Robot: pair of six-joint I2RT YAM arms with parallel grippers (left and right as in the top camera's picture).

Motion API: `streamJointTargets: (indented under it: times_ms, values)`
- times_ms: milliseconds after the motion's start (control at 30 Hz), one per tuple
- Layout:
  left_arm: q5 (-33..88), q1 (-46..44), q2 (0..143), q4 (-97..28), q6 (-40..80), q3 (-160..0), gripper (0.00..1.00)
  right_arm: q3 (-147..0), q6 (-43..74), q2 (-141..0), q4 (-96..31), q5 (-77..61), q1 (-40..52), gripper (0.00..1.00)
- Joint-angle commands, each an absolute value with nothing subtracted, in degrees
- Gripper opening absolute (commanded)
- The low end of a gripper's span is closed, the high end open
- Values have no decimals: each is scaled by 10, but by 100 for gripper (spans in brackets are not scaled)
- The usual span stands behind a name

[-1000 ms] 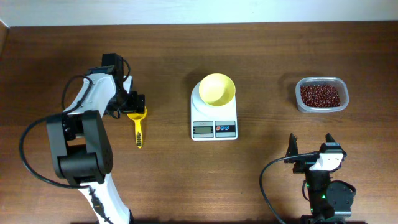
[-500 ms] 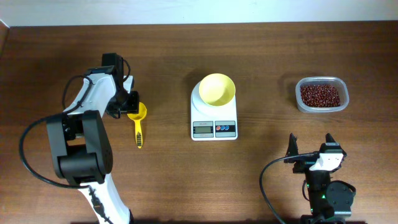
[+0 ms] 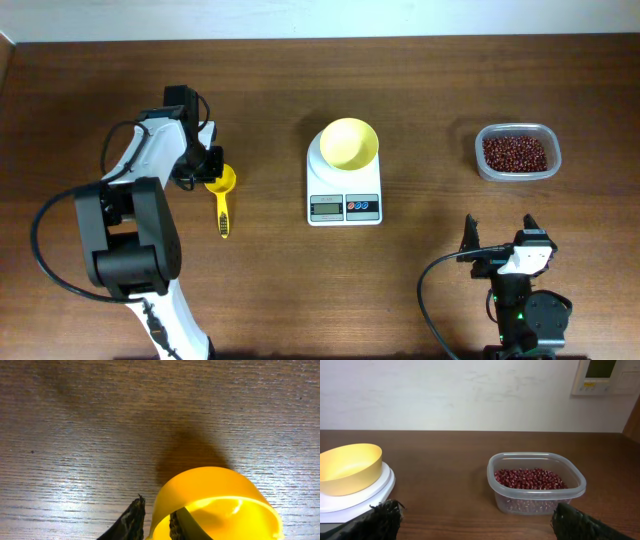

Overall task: Scoop item into bowl and weigh 50g on scale
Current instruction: 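Close the left gripper on the yellow scoop's cup rim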

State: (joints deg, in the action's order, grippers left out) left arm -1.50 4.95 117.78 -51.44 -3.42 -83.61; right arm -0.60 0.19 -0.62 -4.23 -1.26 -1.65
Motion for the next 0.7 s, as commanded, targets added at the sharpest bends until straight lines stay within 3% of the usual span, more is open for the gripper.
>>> streamJointTargets:
  times_ms: [0, 433, 667]
  values:
    - [-8, 53, 1189, -510, -33, -844, 18, -3, 3, -2, -46, -6, -11, 99]
    - [-8, 53, 1189, -508, -33, -844, 0, -3, 3, -2, -46, -6, -11, 99]
    - [-8, 53, 1189, -516, -33, -847, 0, -3, 3, -2, -46, -6, -11, 99]
